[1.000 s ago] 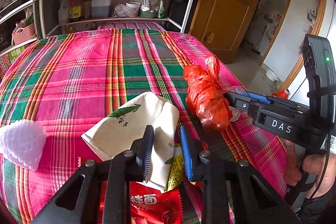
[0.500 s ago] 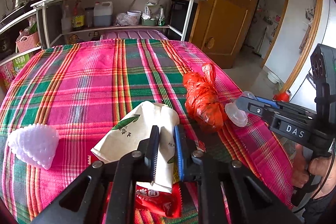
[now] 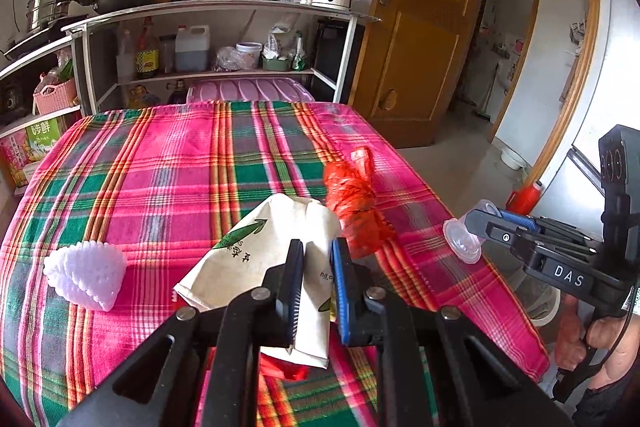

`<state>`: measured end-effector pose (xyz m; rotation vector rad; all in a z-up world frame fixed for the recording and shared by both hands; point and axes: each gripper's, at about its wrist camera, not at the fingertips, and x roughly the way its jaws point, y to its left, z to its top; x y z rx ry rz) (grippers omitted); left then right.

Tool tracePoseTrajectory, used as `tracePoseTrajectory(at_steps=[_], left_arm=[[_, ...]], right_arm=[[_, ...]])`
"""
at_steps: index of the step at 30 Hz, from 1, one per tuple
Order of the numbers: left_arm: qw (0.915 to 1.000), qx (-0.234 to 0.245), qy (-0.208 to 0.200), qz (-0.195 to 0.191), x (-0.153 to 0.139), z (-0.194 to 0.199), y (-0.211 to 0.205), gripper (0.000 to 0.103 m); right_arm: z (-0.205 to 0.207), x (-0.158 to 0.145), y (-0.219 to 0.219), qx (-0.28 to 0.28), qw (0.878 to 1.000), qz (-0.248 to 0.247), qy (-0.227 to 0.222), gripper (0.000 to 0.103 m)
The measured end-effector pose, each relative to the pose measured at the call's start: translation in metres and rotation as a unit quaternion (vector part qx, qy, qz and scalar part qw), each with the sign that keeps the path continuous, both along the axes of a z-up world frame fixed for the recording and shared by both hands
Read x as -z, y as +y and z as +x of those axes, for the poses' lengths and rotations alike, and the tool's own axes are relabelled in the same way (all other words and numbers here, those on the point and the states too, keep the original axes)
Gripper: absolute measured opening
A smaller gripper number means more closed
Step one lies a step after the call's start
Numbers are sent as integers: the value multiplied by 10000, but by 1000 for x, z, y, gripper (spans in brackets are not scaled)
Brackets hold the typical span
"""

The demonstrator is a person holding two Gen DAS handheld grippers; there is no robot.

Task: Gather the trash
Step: 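Carry both items over the white bin and open both grippers to drop them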

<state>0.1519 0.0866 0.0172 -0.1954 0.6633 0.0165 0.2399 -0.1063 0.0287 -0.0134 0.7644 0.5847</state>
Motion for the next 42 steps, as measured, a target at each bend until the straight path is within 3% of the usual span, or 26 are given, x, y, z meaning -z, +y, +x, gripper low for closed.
tracePoseTrajectory(at_steps=[20,42], left_arm=[[9923,1228,-55,-162,-9,28,-113,15],[9714,2367,110,-126,0,67,-234,15]], right_arm=[[-27,-5,-114,1010,9949,81,-12,29],[-23,17,-213,1825,9825,235,294,30]])
